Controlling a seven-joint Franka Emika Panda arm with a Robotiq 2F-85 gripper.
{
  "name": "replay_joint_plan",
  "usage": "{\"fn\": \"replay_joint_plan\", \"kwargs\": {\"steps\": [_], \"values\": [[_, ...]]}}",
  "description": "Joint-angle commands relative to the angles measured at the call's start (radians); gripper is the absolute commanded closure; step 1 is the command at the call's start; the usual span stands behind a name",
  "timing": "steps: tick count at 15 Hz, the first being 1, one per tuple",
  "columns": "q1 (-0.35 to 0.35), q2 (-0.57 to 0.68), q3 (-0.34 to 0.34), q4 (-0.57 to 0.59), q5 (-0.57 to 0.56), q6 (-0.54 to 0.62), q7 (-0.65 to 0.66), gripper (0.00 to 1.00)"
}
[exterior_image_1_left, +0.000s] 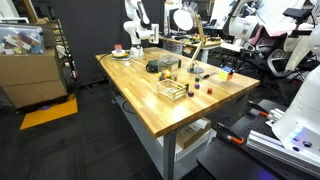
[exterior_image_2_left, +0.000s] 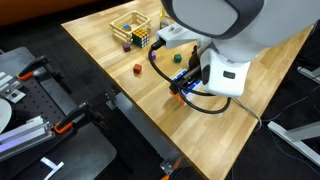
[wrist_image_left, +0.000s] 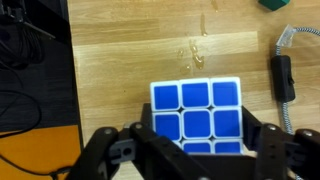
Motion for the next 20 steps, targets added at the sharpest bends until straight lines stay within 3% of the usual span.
{"fn": "replay_joint_plan", "kwargs": {"steps": [1,2,3,14,15,20], "values": [[-0.002,-0.001,0.002,0.001,-0.004,-0.002,0.003,0.20],[-0.002,-0.001,0.002,0.001,-0.004,-0.002,0.003,0.20],[-0.002,-0.001,0.002,0.001,-0.004,-0.002,0.003,0.45],[-0.007,0.068,0.006,0.025,-0.011,-0.025,0.012,0.45],[-0.002,0.062,0.010,0.009,-0.005,-0.003,0.003,0.20],[-0.003,0.066,0.009,0.013,-0.005,-0.003,0.003,0.20]]}}
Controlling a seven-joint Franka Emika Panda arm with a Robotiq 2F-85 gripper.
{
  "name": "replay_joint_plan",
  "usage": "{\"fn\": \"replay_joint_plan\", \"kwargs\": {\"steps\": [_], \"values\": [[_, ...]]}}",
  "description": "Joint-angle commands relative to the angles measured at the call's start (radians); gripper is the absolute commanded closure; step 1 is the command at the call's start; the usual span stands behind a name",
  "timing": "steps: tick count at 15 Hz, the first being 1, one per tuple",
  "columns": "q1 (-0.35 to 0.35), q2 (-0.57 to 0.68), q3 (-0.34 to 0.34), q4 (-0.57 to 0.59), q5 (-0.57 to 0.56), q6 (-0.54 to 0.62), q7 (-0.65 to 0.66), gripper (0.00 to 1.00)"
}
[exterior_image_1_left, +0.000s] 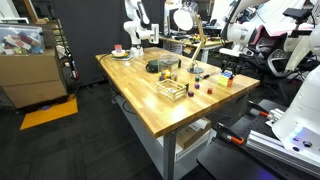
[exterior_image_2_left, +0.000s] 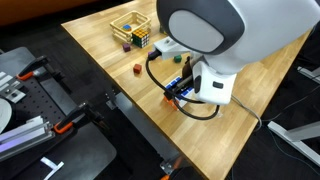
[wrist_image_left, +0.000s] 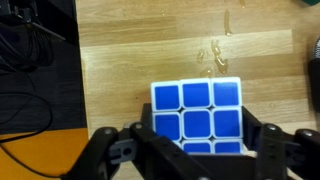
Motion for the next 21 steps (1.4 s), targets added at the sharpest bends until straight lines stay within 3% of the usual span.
{"fn": "replay_joint_plan", "kwargs": {"steps": [1,4,5,7,13,18,21], "values": [[-0.003,-0.001,0.002,0.001,-0.004,-0.002,0.003,0.20],[-0.003,-0.001,0.002,0.001,-0.004,-0.002,0.003,0.20],[-0.003,-0.001,0.002,0.001,-0.004,-0.002,0.003,0.05],[0.002,-0.015,0.005,-0.009,-0.005,0.002,-0.003,0.00],[0.038,-0.104,0.028,-0.054,-0.070,-0.034,-0.103,0.00],[0.103,-0.181,0.018,-0.093,-0.259,-0.080,-0.102,0.00],[0.101,-0.185,0.033,-0.072,-0.328,-0.135,-0.142,0.00]]}}
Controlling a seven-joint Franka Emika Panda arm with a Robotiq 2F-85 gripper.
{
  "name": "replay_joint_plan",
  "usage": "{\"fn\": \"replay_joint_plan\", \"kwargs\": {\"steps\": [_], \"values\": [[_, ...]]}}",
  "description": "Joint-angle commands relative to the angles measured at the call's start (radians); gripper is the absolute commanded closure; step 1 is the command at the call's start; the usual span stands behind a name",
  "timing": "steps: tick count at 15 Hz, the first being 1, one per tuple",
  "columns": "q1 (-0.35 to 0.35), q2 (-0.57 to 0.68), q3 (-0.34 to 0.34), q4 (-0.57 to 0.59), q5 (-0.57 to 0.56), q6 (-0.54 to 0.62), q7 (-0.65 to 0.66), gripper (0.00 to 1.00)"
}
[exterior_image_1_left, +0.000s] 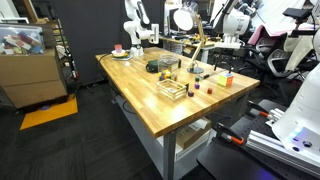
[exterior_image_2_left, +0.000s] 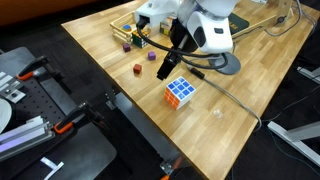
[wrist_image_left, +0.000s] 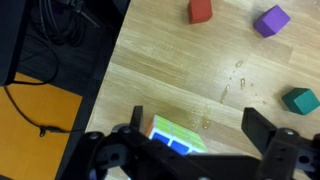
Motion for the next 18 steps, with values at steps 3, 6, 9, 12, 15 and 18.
{"fn": "replay_joint_plan", "kwargs": {"steps": [3,6,9,12,15,18], "values": [[0.002,-0.006,0.014,0.008,-0.035,-0.060,-0.065,0.00],[0.003,-0.006,0.025,0.018,-0.035,-0.082,-0.099,0.00],[0.001,-0.006,0.025,0.018,-0.035,-0.084,-0.105,0.00],[0.001,-0.006,0.025,0.018,-0.035,-0.084,-0.106,0.00],[0.018,0.027,0.027,0.044,-0.088,-0.098,-0.113,0.00],[0.035,0.080,0.044,0.066,-0.131,-0.120,-0.126,0.00]]}}
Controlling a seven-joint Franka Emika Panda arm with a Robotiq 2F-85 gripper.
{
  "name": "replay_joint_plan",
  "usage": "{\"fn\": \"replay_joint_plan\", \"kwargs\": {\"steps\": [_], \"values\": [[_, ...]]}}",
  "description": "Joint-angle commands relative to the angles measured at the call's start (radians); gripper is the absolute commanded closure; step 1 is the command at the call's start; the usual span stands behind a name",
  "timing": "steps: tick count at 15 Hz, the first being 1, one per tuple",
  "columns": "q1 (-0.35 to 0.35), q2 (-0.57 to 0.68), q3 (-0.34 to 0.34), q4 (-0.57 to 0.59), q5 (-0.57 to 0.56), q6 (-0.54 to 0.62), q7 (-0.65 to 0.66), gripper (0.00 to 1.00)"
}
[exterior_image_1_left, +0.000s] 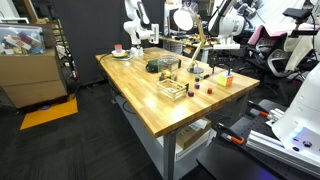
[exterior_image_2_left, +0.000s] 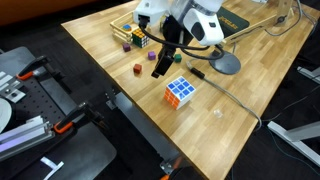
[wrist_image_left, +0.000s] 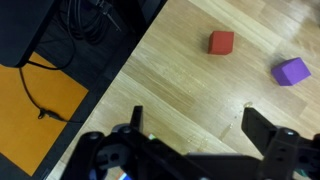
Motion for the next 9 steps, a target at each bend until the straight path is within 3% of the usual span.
{"fn": "replay_joint_plan", "kwargs": {"steps": [1,9], "values": [[0.012,0.071,0.021,0.047,-0.042,-0.040,-0.026,0.00],[0.014,0.217,0.059,0.140,-0.027,-0.116,-0.069,0.00]]}}
